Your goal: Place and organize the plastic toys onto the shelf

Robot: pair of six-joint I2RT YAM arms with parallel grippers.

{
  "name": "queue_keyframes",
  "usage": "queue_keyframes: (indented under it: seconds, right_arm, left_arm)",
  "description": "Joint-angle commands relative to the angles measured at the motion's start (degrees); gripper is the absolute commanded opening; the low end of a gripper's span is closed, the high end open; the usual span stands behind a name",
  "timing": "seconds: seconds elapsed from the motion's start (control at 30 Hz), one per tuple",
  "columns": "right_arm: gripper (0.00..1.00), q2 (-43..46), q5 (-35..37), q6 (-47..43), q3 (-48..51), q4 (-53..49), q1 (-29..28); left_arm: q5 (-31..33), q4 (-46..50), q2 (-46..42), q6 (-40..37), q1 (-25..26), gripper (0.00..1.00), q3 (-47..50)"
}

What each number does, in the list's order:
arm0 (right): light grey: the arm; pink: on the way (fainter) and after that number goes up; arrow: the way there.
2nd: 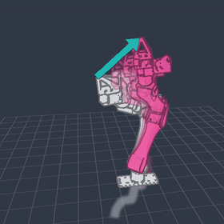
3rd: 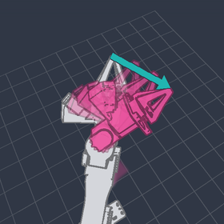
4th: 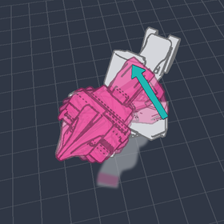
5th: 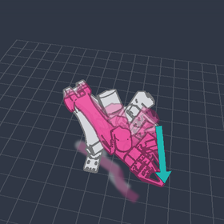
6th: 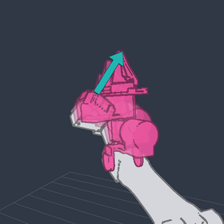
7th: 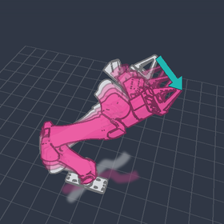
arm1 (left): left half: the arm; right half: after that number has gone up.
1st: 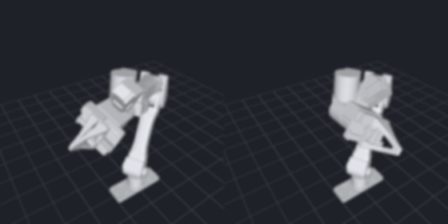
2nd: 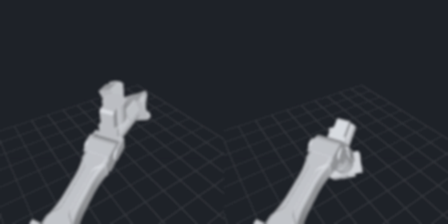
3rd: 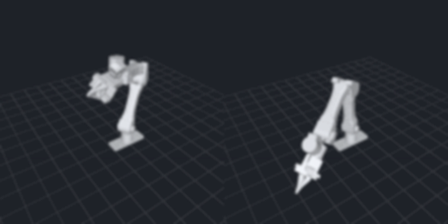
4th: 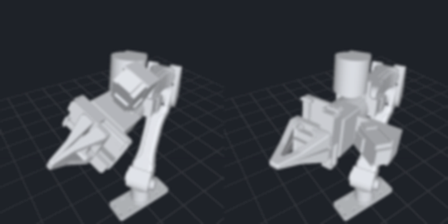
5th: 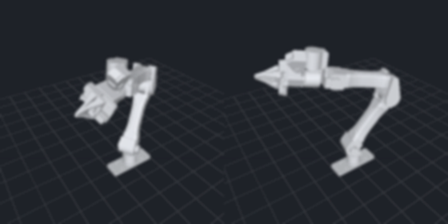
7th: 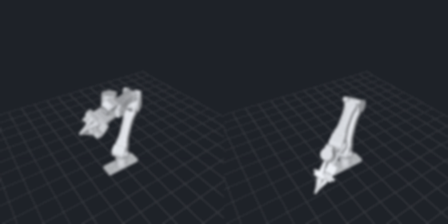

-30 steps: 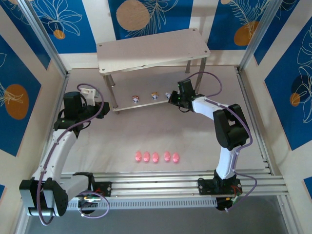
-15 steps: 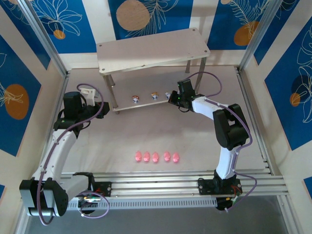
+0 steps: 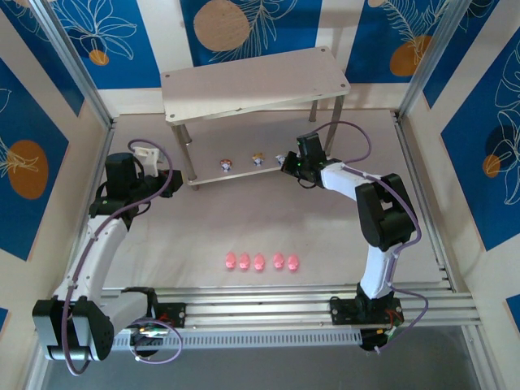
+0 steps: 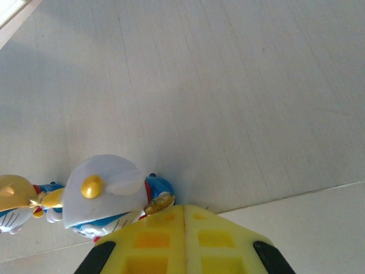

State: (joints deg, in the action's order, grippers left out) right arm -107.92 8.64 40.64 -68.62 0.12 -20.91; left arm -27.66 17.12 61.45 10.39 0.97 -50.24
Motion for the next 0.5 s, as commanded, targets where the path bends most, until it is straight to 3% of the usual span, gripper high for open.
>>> queue_keyframes:
  seconds: [0.0, 0.27, 0.47]
  right_arm:
    - [0.04, 1.74, 2.78, 0.8, 2.06, -0.48, 1.14]
    - [0.05, 2.27, 2.89, 1.01, 2.82, -0.04, 1.36]
    - [0.1, 3.3, 2.42, 1.52, 3.96, 0.91, 0.66]
  left_arm:
    - [-1.63, -0.71, -0.7, -0.66, -0.89, 0.24, 0.52]
    - [-1.52, -0.61, -0.97, -0.64, -0.97, 0.24, 0.58]
    - [-1.51, -0.55, -1.2, -0.66, -0.97, 0.24, 0.67]
